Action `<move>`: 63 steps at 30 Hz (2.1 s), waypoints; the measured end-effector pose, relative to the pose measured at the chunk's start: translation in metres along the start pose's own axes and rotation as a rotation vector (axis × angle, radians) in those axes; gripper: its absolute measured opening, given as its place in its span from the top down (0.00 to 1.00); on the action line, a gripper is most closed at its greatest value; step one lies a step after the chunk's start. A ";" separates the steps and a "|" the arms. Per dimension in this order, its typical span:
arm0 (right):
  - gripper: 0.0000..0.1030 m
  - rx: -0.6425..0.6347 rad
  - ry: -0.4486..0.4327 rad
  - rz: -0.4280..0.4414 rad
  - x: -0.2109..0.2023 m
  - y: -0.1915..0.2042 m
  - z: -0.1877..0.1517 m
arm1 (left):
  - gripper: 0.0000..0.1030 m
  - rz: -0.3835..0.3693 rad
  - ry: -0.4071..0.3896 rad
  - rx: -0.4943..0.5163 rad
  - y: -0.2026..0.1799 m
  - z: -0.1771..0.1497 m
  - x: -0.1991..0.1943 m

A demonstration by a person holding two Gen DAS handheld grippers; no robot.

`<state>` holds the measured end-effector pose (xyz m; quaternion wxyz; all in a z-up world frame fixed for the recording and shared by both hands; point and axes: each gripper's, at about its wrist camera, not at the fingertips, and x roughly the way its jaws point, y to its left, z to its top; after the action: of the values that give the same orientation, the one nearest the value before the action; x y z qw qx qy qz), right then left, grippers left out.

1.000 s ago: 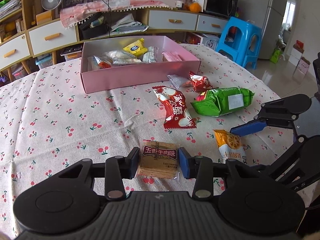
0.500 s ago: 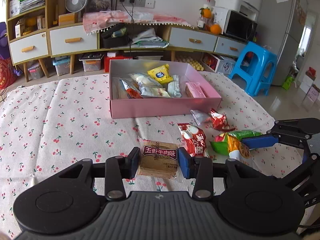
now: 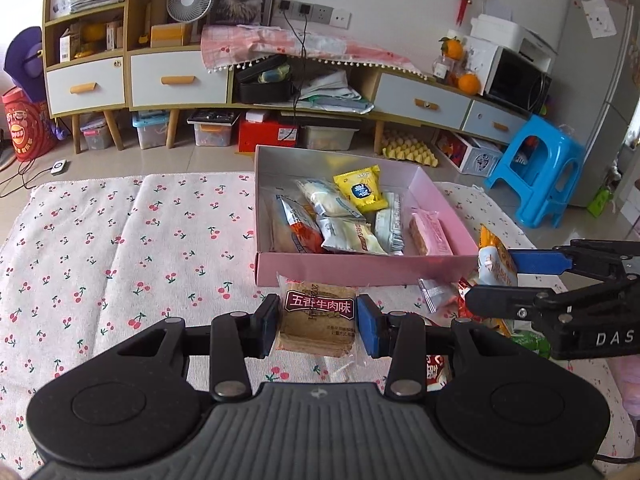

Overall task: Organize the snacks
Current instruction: 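Carry the brown biscuit pack in the left tool while the right tool carries the orange packet into the box, then open both tools to release the biscuit packs in the box and withdraw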

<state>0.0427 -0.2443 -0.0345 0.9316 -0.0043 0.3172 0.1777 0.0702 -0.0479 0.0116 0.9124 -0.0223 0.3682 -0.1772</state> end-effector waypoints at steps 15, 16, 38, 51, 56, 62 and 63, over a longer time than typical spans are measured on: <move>0.31 0.327 -0.015 -0.115 0.051 -0.061 0.031 | 0.63 0.040 -0.031 -0.051 0.003 0.031 0.049; 0.31 0.332 -0.012 -0.123 0.055 -0.064 0.031 | 0.63 0.038 -0.034 -0.045 0.003 0.032 0.052; 0.24 0.370 0.009 -0.143 0.094 -0.080 0.022 | 0.50 0.014 -0.050 0.013 0.000 0.037 0.081; 0.11 0.410 0.008 -0.131 0.087 -0.082 0.024 | 0.12 0.018 -0.073 0.042 -0.008 0.036 0.075; 0.11 0.387 -0.004 -0.132 0.079 -0.077 0.029 | 0.07 0.018 -0.085 0.062 -0.012 0.035 0.068; 0.11 0.360 -0.011 -0.142 0.066 -0.069 0.030 | 0.05 0.028 -0.080 0.080 -0.015 0.030 0.056; 0.11 0.355 -0.011 -0.143 0.063 -0.067 0.031 | 0.04 0.032 -0.080 0.084 -0.015 0.030 0.053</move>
<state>0.1294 -0.2827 -0.0541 0.9297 0.1388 0.3373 0.0524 0.1211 -0.0827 0.0005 0.9292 0.0149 0.3241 -0.1770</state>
